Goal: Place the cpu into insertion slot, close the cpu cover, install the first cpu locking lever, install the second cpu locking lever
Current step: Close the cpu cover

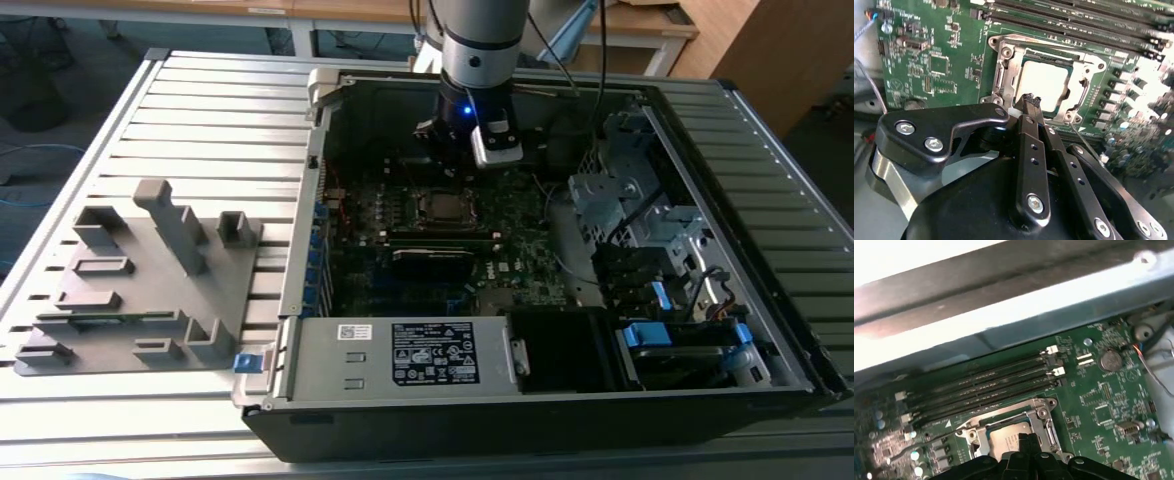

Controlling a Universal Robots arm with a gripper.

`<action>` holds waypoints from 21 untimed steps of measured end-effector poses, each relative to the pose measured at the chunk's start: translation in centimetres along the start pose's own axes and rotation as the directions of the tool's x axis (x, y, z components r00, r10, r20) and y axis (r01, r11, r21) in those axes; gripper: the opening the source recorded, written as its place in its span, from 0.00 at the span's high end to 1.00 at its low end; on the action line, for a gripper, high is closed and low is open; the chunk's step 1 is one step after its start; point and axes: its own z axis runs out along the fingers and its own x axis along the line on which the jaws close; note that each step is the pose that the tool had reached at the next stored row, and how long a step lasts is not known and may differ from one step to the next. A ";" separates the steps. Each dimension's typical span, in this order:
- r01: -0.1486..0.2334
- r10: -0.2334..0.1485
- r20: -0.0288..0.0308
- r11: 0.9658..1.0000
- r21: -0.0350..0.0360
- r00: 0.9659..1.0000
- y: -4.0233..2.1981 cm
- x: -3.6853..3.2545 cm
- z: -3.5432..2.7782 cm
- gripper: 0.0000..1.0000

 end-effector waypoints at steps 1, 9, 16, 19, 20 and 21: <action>0.018 -0.018 -0.001 1.000 0.000 1.000 0.00 0.00 0.00 0.89; 0.161 -0.161 -0.006 0.987 -0.004 0.987 -0.01 0.00 0.03 0.89; 0.204 -0.204 -0.007 0.979 0.002 0.979 -0.01 0.03 0.05 0.89; 0.205 -0.205 -0.007 0.979 0.006 0.979 -0.06 0.03 0.05 0.89; 0.206 -0.206 -0.007 0.979 0.006 0.979 -0.08 0.03 0.06 0.89; 0.207 -0.207 -0.007 0.978 0.007 0.978 -0.12 0.03 0.06 0.89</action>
